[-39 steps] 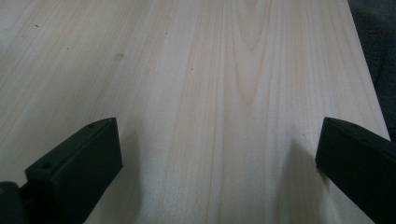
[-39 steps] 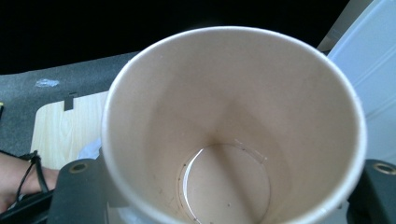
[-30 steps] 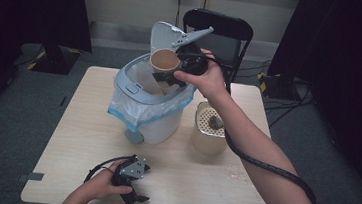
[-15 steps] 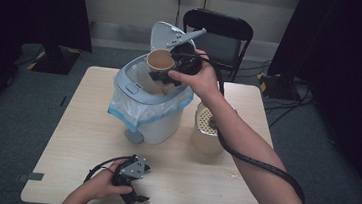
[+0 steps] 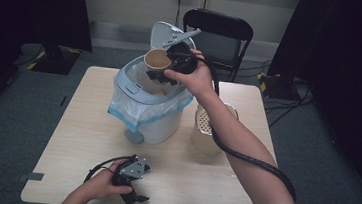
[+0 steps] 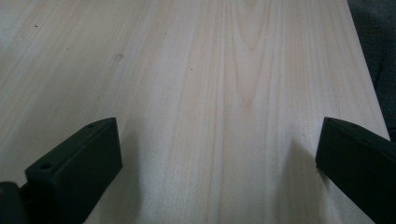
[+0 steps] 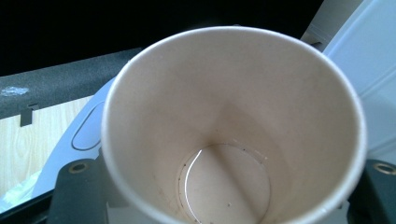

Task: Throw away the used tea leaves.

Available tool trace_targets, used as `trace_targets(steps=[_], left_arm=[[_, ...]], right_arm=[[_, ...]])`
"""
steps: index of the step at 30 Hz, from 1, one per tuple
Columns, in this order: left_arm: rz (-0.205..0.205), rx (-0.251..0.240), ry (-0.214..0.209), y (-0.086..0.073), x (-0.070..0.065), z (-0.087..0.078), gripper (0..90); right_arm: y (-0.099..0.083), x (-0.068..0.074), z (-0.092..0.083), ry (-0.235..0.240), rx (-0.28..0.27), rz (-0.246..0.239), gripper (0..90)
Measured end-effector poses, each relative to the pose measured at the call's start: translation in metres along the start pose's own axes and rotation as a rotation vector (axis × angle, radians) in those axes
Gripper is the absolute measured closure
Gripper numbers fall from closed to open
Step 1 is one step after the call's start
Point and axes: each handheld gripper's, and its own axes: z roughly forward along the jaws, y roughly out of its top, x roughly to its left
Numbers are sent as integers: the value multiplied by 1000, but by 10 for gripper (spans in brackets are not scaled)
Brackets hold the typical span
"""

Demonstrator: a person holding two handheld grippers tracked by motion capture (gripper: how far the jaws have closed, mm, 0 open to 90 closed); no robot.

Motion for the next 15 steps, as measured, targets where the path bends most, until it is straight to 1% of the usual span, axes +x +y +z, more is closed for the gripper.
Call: trace_targets(steps=[3,9,10,11,15], left_arm=[[3,18,6,1,0,-1,0],[3,17,6,1,0,-1,0],[1,26,7,1,0,-2,0],[3,17,6,1,0,-1,0],[4,17,5,1,0,-1,0]], right_arm=[[-1,1,3,-1,6,-2,269],[-3,0,9,-2,6,1,267],[-3,0,9,-2,5,1,266],[-4,0,10,-3,3,1,265],[-5,-1,12,-9,7,5,255]])
